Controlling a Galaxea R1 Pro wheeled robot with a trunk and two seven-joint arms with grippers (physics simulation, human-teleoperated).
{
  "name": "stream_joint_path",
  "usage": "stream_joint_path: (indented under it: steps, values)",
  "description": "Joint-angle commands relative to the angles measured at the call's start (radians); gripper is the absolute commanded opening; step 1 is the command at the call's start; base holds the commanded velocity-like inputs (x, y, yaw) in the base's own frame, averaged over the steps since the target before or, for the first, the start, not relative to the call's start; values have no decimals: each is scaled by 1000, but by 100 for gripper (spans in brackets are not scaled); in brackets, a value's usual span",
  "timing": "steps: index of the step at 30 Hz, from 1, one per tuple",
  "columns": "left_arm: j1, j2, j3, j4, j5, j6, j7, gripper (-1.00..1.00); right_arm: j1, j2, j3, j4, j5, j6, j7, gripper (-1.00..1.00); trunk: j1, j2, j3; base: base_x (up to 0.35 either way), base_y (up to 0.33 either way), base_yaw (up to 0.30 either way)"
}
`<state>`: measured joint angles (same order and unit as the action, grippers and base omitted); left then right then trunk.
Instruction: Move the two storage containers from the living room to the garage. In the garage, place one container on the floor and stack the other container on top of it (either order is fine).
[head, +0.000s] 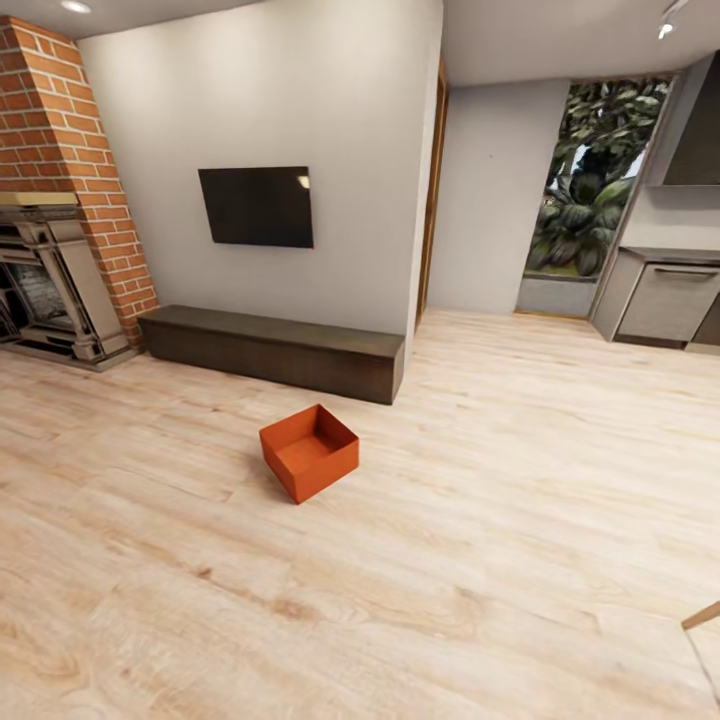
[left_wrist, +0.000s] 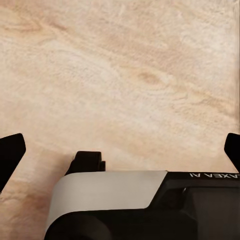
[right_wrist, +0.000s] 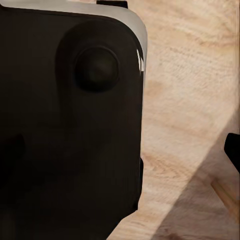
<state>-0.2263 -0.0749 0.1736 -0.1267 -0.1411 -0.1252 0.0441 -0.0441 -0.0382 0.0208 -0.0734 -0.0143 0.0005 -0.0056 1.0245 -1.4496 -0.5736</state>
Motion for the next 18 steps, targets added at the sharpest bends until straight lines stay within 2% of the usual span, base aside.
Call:
stream_joint_path:
  steps: [1, 18]
  values:
    - [-1, 0, 7, 1, -11, -4, 3, 100, 0, 0, 2, 0, -1, 0, -1, 100, 1, 0, -1, 333, -98, 0]
    - [0, 0, 9, 1, -9, -3, 3, 100, 0, 0, 2, 0, -2, 1, -1, 100, 1, 0, -1, 333, -90, 0]
